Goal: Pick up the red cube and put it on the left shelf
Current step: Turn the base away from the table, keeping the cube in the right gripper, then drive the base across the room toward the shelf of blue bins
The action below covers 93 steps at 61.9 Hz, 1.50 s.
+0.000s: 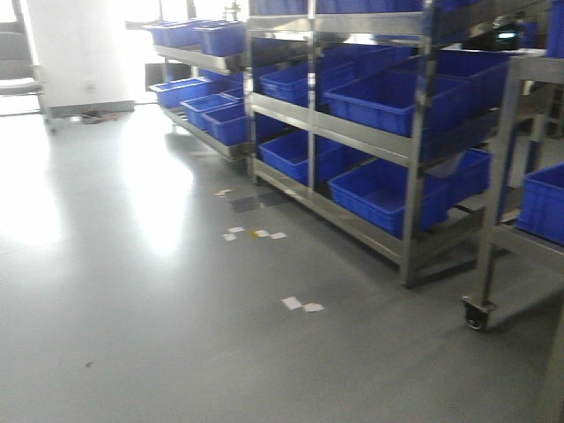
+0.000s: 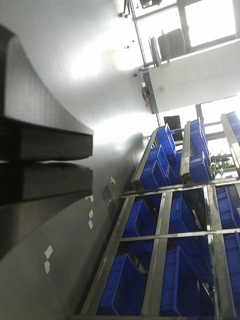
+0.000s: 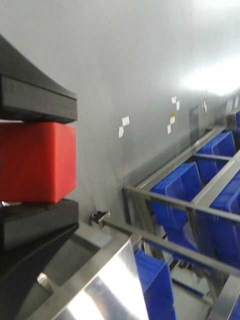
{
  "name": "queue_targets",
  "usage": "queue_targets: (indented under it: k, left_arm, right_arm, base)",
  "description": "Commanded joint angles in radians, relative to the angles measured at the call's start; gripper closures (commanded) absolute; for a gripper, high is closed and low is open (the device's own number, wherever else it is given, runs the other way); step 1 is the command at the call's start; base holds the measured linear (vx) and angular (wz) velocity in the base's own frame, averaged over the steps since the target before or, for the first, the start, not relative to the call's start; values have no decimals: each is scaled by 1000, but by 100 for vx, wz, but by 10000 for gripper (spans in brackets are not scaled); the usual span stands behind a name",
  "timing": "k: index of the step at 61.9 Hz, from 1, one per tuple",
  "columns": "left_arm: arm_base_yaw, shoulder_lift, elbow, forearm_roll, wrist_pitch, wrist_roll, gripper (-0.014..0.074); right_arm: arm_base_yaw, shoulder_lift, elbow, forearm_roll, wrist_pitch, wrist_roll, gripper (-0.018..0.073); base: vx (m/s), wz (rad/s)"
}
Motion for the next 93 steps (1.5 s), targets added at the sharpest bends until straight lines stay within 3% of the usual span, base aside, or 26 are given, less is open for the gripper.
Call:
queue_targets:
  k: [1, 55, 93]
  left_arm:
    - [-5, 0, 22, -5, -90, 1, 491]
    - [-5, 0, 22, -5, -90, 1, 491]
    - [-7, 0, 22, -5, -90, 1, 491]
  right_arm:
    - [-6, 1, -28, 1, -93, -1, 501]
    - [-6, 1, -28, 1, -93, -1, 501]
    - [-6, 3, -28, 1, -90, -1, 501]
  base:
    - [-18, 33]
    - [-12, 34]
    - [10, 7]
